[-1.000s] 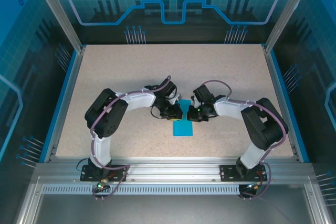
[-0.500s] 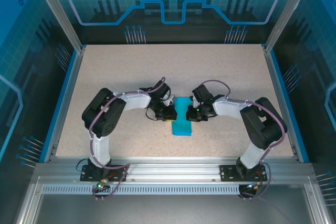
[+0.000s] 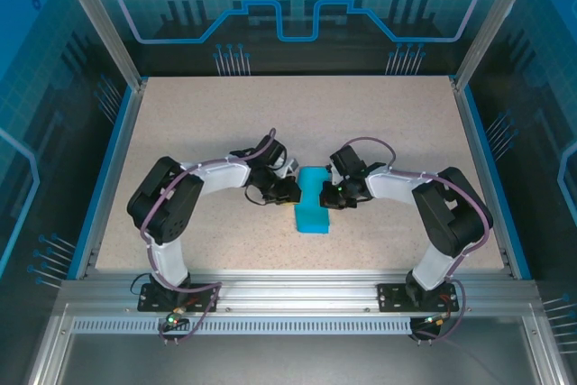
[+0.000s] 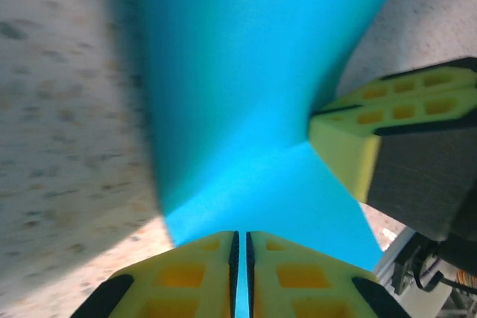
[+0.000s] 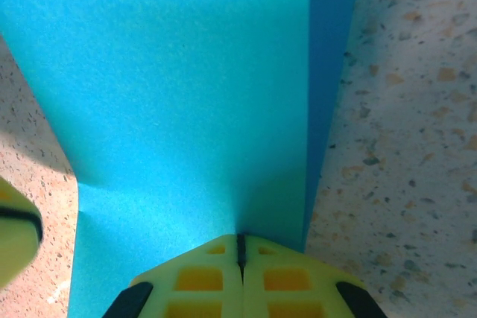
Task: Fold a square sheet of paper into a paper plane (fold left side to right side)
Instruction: First fold the square sheet of paper in half at the center of the table, then hold the square sheet of paper at the center of the table.
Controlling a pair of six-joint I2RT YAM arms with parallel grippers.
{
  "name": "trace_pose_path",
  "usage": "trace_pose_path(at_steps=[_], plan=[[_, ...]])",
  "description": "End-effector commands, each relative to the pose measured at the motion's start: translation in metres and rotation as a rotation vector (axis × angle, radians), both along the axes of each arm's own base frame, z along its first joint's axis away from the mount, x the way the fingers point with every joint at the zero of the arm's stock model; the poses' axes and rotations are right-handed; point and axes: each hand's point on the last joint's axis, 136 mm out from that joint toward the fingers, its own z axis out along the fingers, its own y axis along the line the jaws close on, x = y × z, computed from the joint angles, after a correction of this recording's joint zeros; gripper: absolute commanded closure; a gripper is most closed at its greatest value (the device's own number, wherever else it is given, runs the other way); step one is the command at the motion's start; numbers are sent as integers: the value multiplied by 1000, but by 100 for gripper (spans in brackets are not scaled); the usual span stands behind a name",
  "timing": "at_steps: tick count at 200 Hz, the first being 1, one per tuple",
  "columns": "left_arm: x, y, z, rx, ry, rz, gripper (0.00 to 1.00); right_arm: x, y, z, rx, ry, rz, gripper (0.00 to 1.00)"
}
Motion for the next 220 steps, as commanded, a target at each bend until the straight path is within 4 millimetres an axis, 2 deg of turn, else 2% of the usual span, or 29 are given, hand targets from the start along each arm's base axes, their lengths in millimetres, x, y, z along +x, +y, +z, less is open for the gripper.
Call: trace_pose_path(at_steps=[1, 31, 111, 168, 200, 210, 214, 220], plan=[[3, -28, 9, -60, -6, -39, 84, -40, -28, -39, -154, 150, 12, 95], [6, -32, -10, -23, 16, -33, 83, -39, -26, -38, -150, 147, 15, 95], [-13, -16, -40, 66, 88, -25, 82, -32, -18, -30, -105, 116, 19, 95], [-17, -9, -50, 112, 106, -18, 82, 6, 10, 26, 88, -79, 38, 95], [-17, -10, -50, 116, 105, -18, 82, 23, 21, 34, 145, -110, 37, 95], [-16, -10, -50, 117, 105, -17, 82, 25, 22, 29, 148, -100, 34, 95], [-16, -10, -51, 117, 105, -18, 82, 33, 27, 36, 159, -119, 36, 95], [-16, -11, -50, 117, 105, -20, 82, 36, 29, 35, 158, -117, 36, 95]])
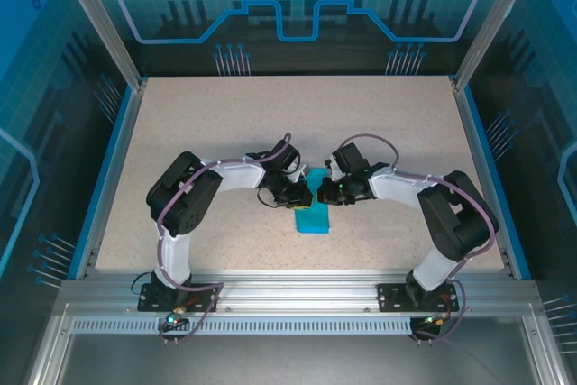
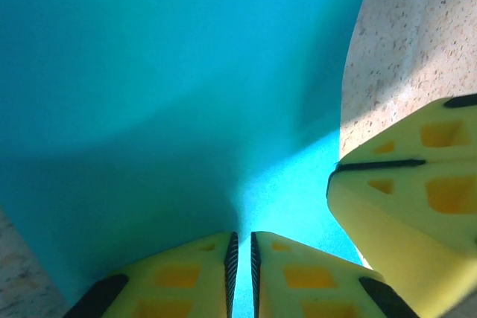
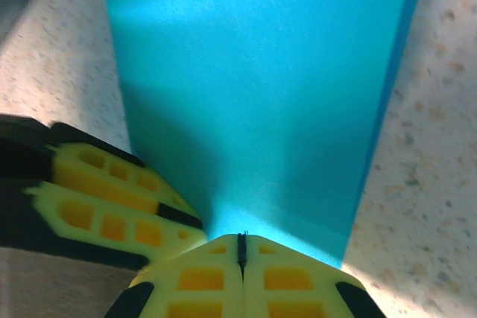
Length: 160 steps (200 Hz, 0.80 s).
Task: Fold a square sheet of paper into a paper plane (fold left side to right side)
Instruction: Hold the square sheet of paper at the center of the table, then first fold the square sheet of paper in half at the center of the table.
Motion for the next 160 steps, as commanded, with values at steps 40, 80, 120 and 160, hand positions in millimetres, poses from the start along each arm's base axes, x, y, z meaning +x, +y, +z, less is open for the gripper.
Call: trace_pose_path(at_steps=[40, 80, 120, 160], plan=[[-16, 13, -25, 102, 72, 6, 82, 35, 22, -2, 49, -23, 20, 96], [-17, 13, -25, 103, 71, 1, 82, 34, 13, -23, -10, 32, -4, 96], [-22, 15, -22, 101, 68, -7, 82, 22, -6, -45, -82, 115, -43, 96], [-35, 19, -21, 102, 68, -17, 82, 16, -16, -56, -106, 156, -65, 96]])
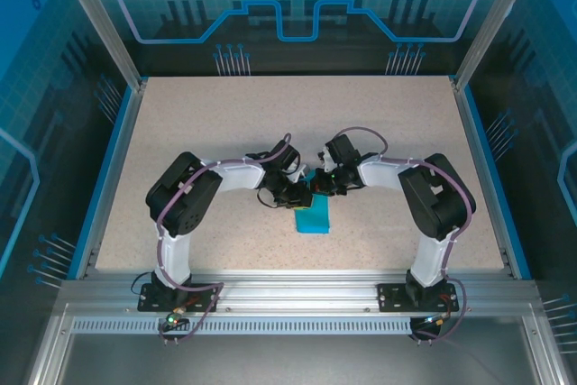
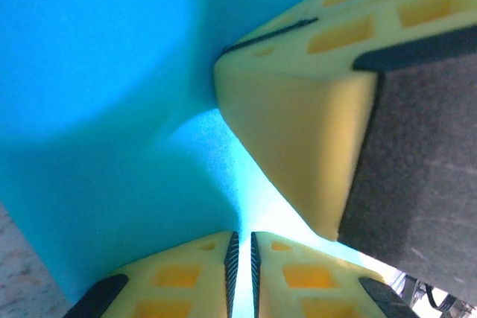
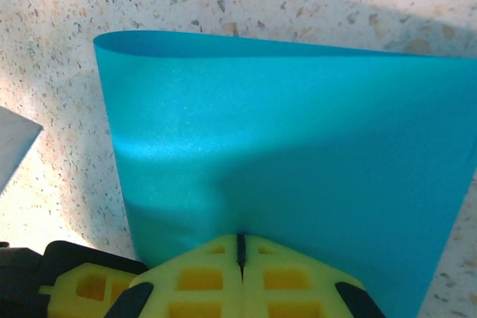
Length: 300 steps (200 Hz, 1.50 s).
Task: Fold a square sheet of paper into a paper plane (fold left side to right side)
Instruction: First fold the square sheet of paper in half at the center of the table.
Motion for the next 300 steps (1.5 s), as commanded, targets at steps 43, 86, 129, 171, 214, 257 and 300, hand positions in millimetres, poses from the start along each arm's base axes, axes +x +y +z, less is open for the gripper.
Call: trace_pose_path(at_steps=[43, 86, 129, 171, 214, 257, 300], plan=[[-48, 25, -22, 99, 80, -23, 82, -18, -34, -39, -124, 138, -62, 96], [-64, 28, -17, 85, 75, -49, 82, -19, -35, -42, -128, 148, -64, 96], [-83, 29, -15, 84, 73, -89, 82, -20, -35, -44, -132, 153, -64, 96], [-99, 36, -22, 104, 93, -89, 82, -20, -36, -45, -135, 155, -62, 96], [-109, 39, -20, 93, 93, -79, 82, -21, -36, -46, -136, 157, -58, 96], [-116, 39, -9, 65, 75, -98, 82, -21, -36, -47, -139, 158, -57, 97], [-100, 33, 24, 29, 1, -97, 80, -22, -35, -46, -137, 157, -48, 96]])
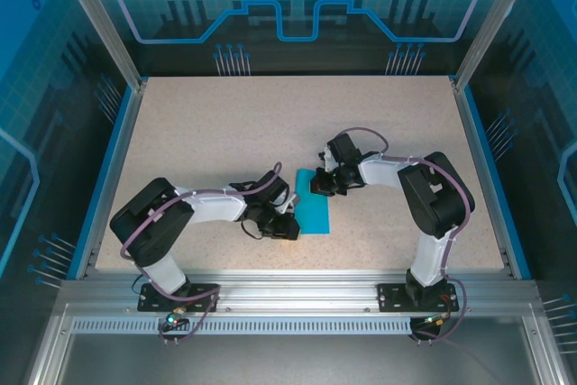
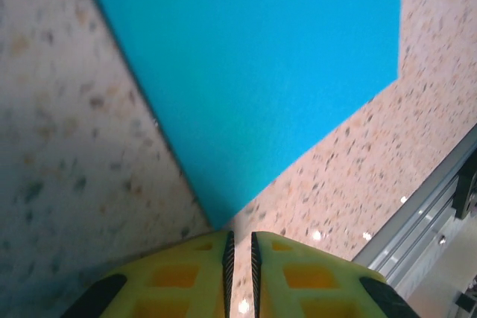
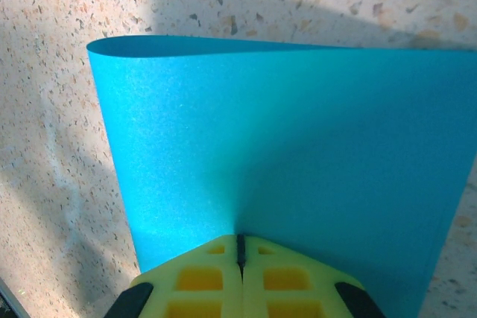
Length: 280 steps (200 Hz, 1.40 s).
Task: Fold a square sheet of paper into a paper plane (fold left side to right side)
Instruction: First fold the square sheet of paper in half at the center of the table, then hold the square sheet of paper at the center of the table.
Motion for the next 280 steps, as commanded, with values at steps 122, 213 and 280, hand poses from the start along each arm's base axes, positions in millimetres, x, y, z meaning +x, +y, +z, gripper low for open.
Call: trace_pose_path(at_steps=[122, 213, 280], plan=[[88, -19, 17, 13, -61, 65, 78, -22, -28, -42, -173, 111, -20, 96], [72, -8, -22, 80, 51, 114, 78, 2, -8, -2, -84, -25, 14, 92], [64, -2, -28, 115, 64, 124, 78, -9, -23, 56, -97, -159, 3, 70]])
